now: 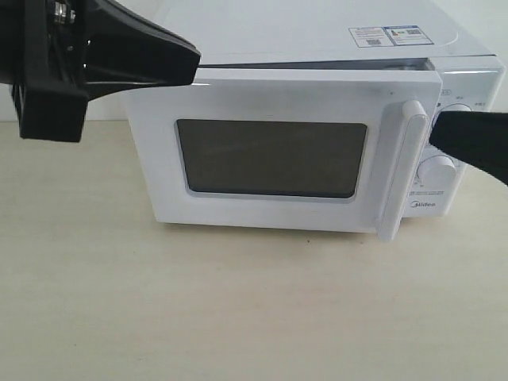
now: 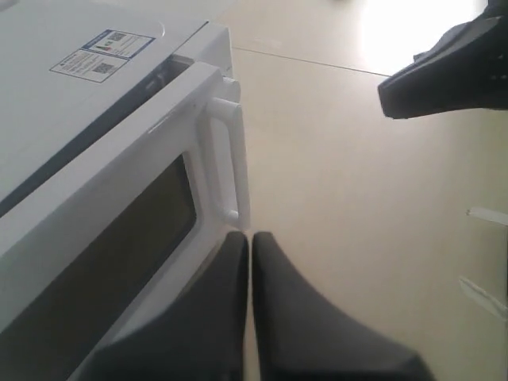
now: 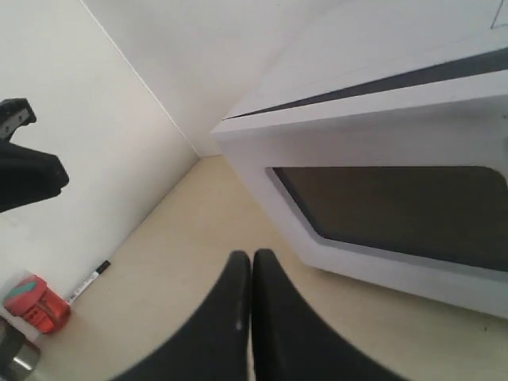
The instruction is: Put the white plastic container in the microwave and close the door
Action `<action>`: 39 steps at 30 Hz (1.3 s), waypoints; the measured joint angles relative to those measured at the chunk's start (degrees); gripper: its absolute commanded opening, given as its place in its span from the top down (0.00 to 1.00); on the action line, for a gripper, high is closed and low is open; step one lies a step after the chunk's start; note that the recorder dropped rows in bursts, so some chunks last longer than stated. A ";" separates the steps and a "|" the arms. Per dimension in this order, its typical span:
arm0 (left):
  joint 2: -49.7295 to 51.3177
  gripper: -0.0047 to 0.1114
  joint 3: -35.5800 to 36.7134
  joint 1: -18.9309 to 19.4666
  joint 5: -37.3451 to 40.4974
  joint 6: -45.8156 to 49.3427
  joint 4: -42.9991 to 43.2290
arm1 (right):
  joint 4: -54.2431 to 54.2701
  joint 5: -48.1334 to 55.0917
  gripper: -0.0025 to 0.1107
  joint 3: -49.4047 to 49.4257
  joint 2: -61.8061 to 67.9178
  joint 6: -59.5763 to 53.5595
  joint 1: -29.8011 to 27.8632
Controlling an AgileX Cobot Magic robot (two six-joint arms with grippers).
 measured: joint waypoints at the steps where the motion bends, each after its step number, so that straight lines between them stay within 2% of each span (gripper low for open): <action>1: 0.00 0.93 0.00 0.00 0.12 -0.15 0.00 | 0.69 -0.10 0.98 0.00 0.75 -0.11 0.00; 9: 0.00 0.93 0.00 0.00 0.20 -0.16 -0.62 | 8.91 -0.86 0.98 0.00 10.03 -3.81 0.00; 19: 0.00 0.93 0.75 0.00 -0.02 -0.46 -2.38 | 22.11 -3.14 0.98 0.00 25.68 -20.95 1.07; 24: 0.00 0.93 1.54 0.00 -1.28 -0.58 -2.38 | 25.91 4.06 0.98 -3.25 29.69 -27.10 8.78; 29: 0.00 0.93 1.87 0.00 -1.91 -0.58 -2.50 | 26.13 25.73 0.98 -10.08 30.09 -33.69 21.05; 32: 0.00 0.93 1.87 0.00 -2.16 -0.58 -2.60 | 26.13 36.96 0.98 -12.63 30.09 -36.74 26.52; 36: 0.00 0.93 1.87 0.00 -2.39 -0.58 -2.60 | 24.68 40.61 0.98 -13.32 30.15 -37.71 31.00; 39: 0.00 0.93 1.87 0.00 -2.39 -0.58 -2.60 | 22.43 42.51 0.98 -13.53 30.15 -36.42 31.95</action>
